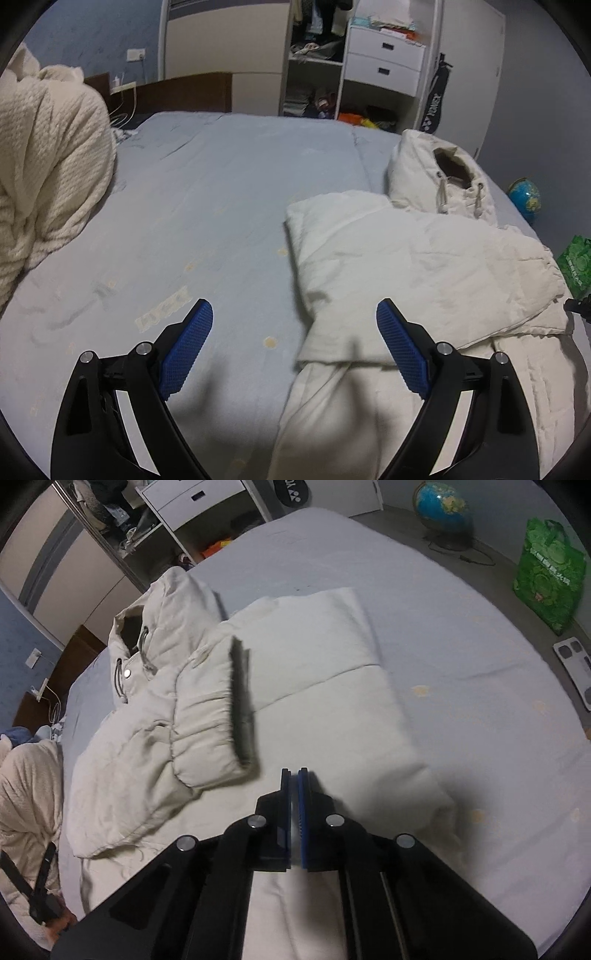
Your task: Fold large clothes
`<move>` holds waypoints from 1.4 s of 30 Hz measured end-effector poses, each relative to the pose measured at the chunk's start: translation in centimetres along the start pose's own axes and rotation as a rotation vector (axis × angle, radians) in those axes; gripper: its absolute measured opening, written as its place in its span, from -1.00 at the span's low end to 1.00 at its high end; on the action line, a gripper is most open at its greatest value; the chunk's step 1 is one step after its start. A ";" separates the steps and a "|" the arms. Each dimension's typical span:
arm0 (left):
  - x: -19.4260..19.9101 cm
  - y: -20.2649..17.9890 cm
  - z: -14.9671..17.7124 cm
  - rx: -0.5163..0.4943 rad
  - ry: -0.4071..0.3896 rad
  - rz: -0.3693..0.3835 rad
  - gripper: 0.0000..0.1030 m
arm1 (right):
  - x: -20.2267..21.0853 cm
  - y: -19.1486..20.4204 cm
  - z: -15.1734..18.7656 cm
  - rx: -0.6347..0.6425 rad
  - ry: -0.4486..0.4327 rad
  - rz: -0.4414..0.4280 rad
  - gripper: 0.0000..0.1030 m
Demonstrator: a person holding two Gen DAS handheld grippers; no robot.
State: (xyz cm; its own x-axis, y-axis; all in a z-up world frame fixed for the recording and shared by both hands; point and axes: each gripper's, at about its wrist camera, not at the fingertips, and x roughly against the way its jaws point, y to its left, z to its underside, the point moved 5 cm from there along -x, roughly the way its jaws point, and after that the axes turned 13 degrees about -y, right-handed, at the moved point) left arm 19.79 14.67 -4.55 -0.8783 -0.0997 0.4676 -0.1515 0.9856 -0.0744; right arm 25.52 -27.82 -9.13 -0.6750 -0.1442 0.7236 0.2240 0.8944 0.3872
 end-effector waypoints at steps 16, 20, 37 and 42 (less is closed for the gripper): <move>-4.0 -1.8 -1.0 -0.001 -0.015 0.045 0.82 | -4.6 11.1 -12.5 0.148 -0.093 -0.194 0.39; -5.1 0.1 -1.4 0.100 -0.005 0.039 0.84 | -8.6 13.8 -15.9 0.120 -0.079 -0.223 0.39; -6.8 4.1 -1.3 0.252 0.012 0.036 0.87 | -22.1 23.3 -19.6 0.288 0.028 -0.068 0.38; -7.0 3.7 -1.2 0.233 0.013 0.042 0.87 | -22.0 23.1 -19.3 0.311 -0.001 -0.035 -0.72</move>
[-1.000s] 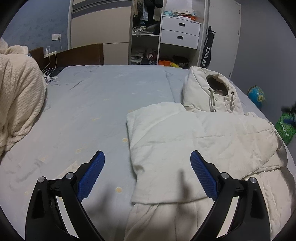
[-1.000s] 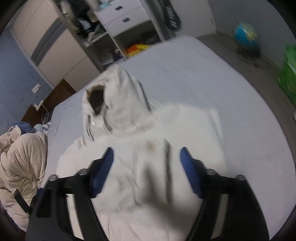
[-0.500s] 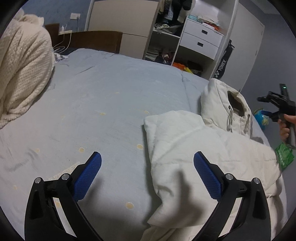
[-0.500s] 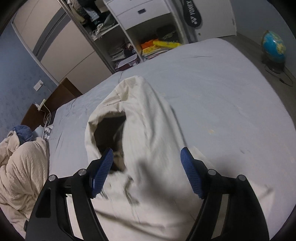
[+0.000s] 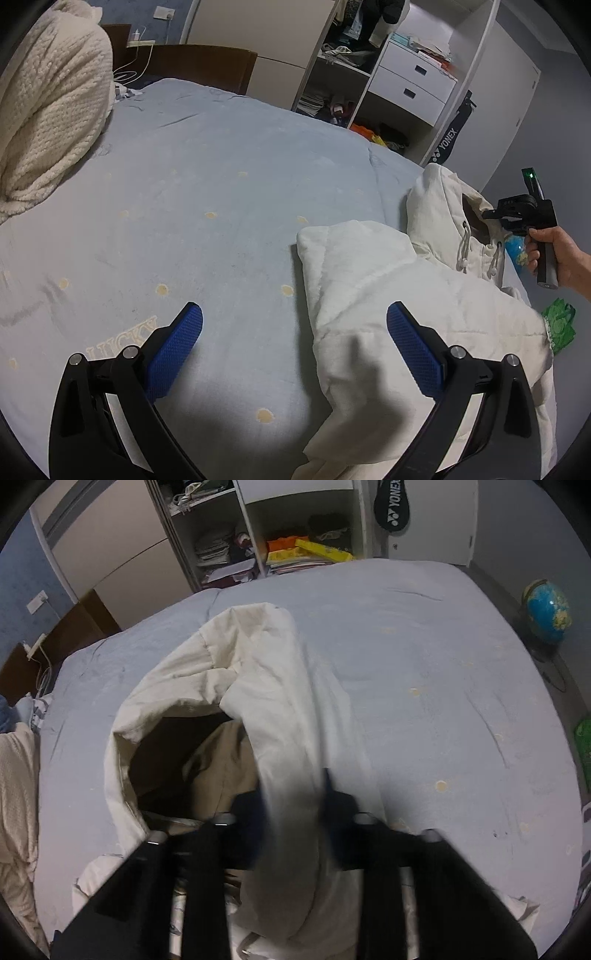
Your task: Fold large clothes
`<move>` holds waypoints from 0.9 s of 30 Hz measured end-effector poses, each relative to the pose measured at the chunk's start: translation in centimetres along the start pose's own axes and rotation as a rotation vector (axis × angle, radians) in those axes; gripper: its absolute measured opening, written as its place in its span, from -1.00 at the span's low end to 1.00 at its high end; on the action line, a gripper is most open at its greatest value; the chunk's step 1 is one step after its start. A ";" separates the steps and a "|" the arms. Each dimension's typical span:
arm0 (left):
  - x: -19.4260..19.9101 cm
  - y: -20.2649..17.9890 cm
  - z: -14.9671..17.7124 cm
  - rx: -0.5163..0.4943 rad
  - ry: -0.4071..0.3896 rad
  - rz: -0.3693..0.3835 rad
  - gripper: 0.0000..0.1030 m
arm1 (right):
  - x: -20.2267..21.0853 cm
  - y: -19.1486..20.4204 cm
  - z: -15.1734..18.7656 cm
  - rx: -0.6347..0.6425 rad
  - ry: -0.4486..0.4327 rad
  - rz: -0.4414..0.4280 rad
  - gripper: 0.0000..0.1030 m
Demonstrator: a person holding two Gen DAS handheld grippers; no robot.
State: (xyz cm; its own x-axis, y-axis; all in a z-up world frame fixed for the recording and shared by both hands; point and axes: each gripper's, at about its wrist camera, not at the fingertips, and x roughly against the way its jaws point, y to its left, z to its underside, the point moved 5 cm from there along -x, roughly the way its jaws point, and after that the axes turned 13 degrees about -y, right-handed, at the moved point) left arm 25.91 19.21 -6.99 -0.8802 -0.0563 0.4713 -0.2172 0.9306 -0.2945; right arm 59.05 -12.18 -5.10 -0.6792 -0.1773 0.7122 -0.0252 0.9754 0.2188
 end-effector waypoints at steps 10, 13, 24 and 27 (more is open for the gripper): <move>0.7 -0.8 -0.7 -0.004 -0.028 0.027 0.87 | 9.5 0.4 1.9 0.018 -0.151 -0.124 -0.77; 1.2 -1.2 -1.0 -0.013 -0.045 0.038 0.87 | 12.5 1.1 4.0 0.094 -0.190 -0.122 -0.77; 2.1 -2.9 -1.7 -0.032 -0.069 0.090 0.87 | 18.9 2.6 15.0 0.359 -0.260 -0.076 -0.78; 2.4 -3.7 -1.5 -0.057 -0.077 0.100 0.87 | 18.7 1.8 17.0 0.368 -0.248 -0.069 -0.78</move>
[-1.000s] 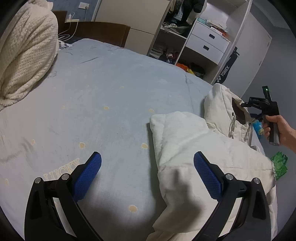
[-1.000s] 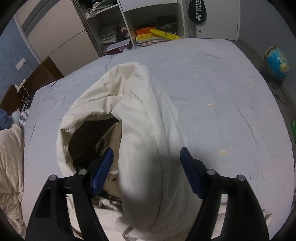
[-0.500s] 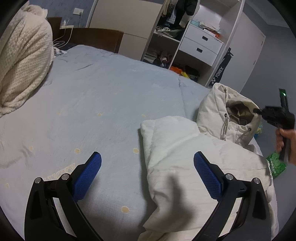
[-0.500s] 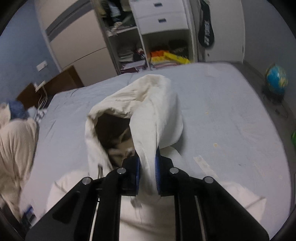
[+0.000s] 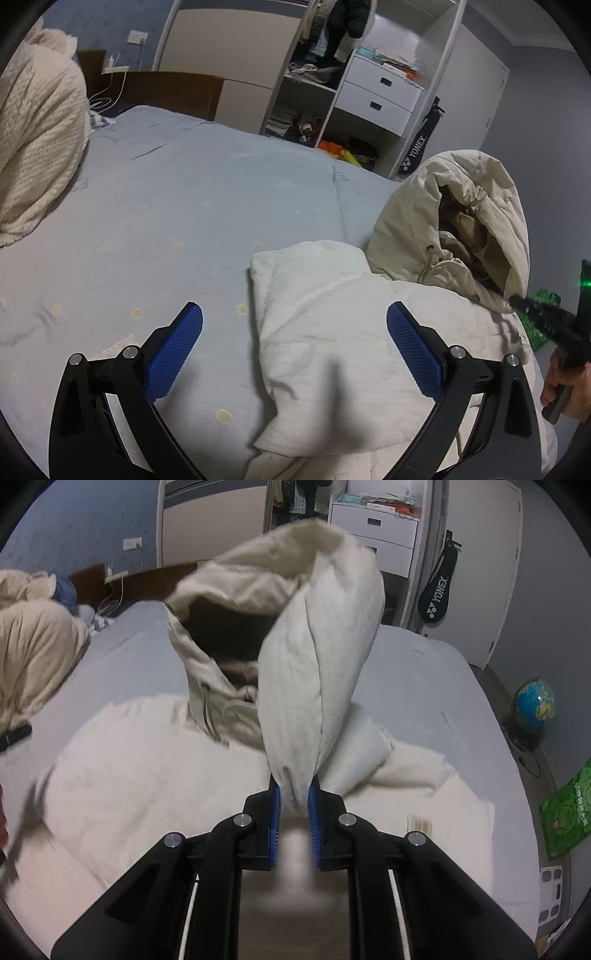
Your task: Fold large clothes
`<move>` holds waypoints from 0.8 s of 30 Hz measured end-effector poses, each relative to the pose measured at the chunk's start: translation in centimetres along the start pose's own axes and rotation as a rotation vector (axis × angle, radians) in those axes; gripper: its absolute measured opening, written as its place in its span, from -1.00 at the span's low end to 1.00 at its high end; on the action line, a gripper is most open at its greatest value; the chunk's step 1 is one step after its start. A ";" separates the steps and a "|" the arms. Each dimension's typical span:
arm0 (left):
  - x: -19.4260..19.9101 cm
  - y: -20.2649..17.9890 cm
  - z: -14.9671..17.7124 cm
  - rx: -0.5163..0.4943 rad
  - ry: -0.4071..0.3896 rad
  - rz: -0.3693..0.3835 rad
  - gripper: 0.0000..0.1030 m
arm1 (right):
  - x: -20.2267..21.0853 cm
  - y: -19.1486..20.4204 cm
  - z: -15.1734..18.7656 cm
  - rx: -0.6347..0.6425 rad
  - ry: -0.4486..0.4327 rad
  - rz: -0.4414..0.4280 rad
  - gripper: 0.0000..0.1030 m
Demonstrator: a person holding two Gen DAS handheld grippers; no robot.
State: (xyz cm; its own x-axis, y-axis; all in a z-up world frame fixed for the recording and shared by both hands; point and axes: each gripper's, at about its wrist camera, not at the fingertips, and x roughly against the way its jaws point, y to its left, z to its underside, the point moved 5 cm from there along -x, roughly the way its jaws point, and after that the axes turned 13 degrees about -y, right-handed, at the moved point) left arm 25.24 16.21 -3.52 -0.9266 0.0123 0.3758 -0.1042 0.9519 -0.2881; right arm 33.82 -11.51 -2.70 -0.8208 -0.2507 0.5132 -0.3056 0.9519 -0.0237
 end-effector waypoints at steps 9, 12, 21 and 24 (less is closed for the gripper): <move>1.7 -4.6 -1.4 -0.085 -0.019 0.063 0.87 | 1.4 -0.8 5.0 0.023 0.007 -0.003 -0.92; 0.5 -8.8 -3.4 -0.167 -0.026 0.134 0.87 | 1.5 -1.9 6.7 -0.015 0.023 0.001 -0.92; -7.4 -15.8 -5.9 -0.250 0.082 0.137 0.87 | 2.0 -3.7 2.9 -0.251 -0.029 -0.150 -0.89; -9.1 -15.4 -4.2 -0.274 0.136 0.103 0.87 | 0.8 -4.8 0.8 -0.329 -0.033 -0.181 -0.62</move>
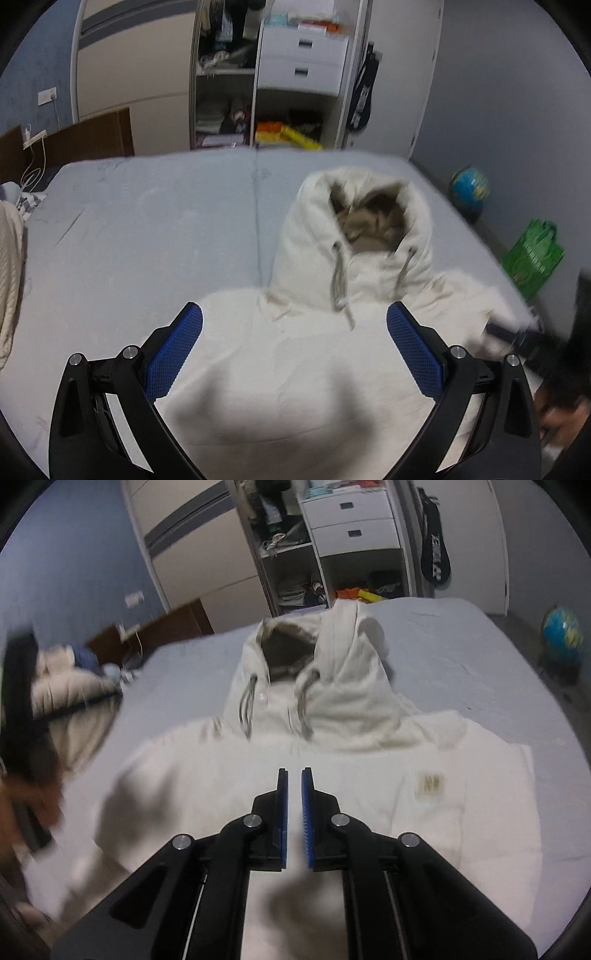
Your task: Fold large clothes
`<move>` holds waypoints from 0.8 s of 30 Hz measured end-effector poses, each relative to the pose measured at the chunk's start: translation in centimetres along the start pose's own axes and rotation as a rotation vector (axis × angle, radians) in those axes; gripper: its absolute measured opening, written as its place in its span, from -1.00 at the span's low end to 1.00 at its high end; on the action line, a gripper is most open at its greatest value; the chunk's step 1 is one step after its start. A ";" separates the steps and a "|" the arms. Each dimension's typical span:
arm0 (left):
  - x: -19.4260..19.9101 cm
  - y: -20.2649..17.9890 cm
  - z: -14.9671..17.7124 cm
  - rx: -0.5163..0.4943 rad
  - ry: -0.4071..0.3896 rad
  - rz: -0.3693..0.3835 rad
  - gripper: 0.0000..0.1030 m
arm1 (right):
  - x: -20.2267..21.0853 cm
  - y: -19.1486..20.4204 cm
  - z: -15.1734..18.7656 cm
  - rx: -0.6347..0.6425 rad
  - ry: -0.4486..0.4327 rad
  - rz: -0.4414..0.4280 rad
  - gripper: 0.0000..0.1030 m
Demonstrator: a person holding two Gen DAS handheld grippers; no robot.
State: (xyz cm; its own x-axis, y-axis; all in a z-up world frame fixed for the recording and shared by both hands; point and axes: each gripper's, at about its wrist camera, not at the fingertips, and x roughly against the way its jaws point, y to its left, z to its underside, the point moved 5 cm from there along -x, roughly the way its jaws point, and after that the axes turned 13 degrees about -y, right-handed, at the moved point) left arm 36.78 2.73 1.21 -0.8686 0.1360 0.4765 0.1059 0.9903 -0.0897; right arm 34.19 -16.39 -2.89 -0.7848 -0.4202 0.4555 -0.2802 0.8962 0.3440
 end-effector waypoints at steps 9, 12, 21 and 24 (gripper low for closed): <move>-7.1 1.3 -0.9 0.019 0.082 0.026 0.87 | -6.4 -4.2 -6.0 -0.247 0.018 -0.028 0.33; -10.2 1.3 -3.3 0.062 0.101 0.044 0.87 | -9.6 -6.4 -8.0 -0.353 0.042 -0.023 0.33; -17.9 0.6 -7.6 0.157 0.195 0.036 0.87 | -19.4 -6.3 -14.0 -0.260 0.185 0.056 0.33; -20.0 -1.8 -8.1 0.107 0.235 0.065 0.87 | -21.9 -5.5 -14.1 -0.160 0.265 0.135 0.31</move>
State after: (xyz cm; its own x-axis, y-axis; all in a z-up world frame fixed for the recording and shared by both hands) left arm 57.91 -1.55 -1.12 -0.7242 0.2141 0.6555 0.0950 0.9725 -0.2127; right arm 60.72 -14.18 -3.14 -0.6323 -0.3402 0.6960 -0.0766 0.9215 0.3808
